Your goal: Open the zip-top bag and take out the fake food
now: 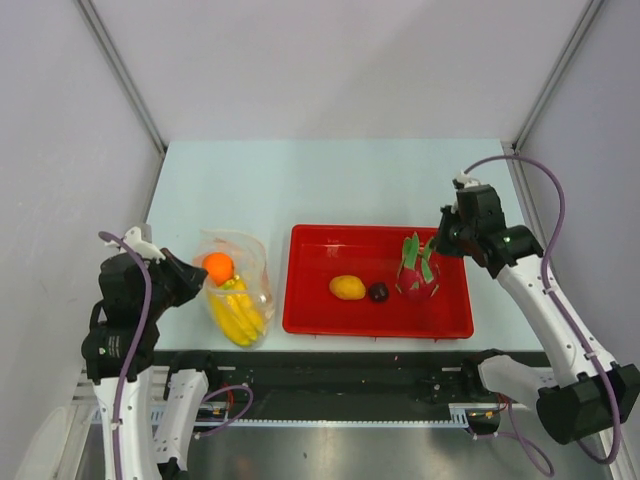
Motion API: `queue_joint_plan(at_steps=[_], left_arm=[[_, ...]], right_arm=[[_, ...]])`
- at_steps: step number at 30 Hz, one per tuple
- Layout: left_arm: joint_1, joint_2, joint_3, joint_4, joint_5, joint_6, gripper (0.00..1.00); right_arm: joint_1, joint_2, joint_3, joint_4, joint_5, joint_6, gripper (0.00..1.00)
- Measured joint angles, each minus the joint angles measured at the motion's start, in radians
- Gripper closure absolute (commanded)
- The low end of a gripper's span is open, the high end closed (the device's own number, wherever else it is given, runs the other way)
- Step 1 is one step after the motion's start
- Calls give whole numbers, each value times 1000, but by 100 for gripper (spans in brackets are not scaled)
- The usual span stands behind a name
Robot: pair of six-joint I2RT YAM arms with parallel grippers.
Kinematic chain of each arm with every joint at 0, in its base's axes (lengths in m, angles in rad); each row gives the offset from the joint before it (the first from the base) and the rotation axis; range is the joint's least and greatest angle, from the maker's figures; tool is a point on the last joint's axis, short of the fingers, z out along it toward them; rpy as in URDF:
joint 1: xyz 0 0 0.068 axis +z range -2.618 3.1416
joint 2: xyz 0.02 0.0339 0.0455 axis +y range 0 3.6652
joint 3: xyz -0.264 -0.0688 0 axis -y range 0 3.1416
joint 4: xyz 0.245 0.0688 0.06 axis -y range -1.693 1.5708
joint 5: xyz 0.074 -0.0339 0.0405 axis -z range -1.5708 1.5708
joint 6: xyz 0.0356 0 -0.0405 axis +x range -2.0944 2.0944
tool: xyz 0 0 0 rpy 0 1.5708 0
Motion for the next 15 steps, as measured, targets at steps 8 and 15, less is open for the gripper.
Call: queue_joint_plan(at_steps=[8,15], left_arm=[[0,1,-18,12,8,0,100],[0,2,-34,32,32,0,100]], right_arm=[[-46,-23,-185,-25,-34,14,44],[95,-30,-187,-27,-27,45,24]])
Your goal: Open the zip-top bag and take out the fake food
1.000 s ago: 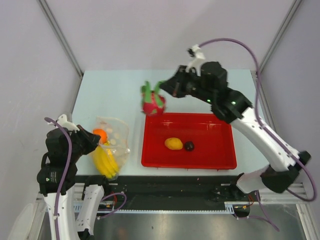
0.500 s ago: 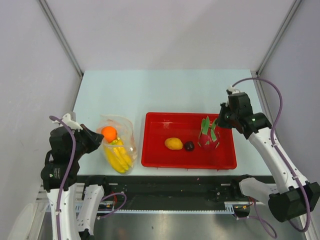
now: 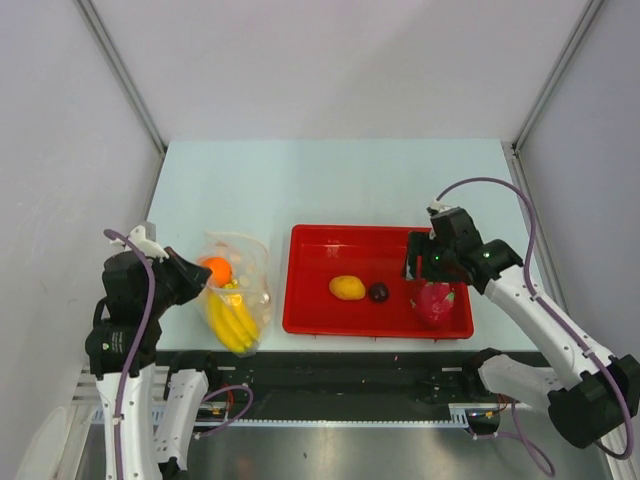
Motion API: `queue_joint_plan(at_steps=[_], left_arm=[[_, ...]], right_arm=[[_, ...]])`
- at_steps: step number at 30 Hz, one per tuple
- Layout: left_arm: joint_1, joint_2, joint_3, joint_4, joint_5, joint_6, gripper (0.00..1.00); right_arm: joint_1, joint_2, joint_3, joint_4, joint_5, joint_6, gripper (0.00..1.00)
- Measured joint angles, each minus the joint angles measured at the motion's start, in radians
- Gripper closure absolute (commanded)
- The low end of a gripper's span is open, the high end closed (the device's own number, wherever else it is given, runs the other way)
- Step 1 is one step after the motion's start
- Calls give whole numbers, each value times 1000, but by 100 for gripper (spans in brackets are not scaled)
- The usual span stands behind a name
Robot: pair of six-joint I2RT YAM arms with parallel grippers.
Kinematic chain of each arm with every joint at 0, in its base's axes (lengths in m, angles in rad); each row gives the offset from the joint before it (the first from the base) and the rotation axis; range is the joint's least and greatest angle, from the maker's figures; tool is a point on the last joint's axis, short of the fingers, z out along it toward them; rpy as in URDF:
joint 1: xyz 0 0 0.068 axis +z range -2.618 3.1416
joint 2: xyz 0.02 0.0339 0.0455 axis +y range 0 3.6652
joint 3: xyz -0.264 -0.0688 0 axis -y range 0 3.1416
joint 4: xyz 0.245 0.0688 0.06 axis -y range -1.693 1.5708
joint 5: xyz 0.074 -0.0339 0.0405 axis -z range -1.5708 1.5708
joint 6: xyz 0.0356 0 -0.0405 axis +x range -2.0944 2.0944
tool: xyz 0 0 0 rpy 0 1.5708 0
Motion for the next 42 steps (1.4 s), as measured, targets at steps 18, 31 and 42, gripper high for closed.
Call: queue_joint_plan(at_steps=[18,31,42], left_arm=[[0,29,-4,16,74,9,100],[0,27,-23,24,106,10,100],[0,27,-23,31,107,8,100]], right_arm=[[629,220,324,583,-8,139,42],[725,713,801,635,-31,119,59],[741,852,838,577,-42,126,64]])
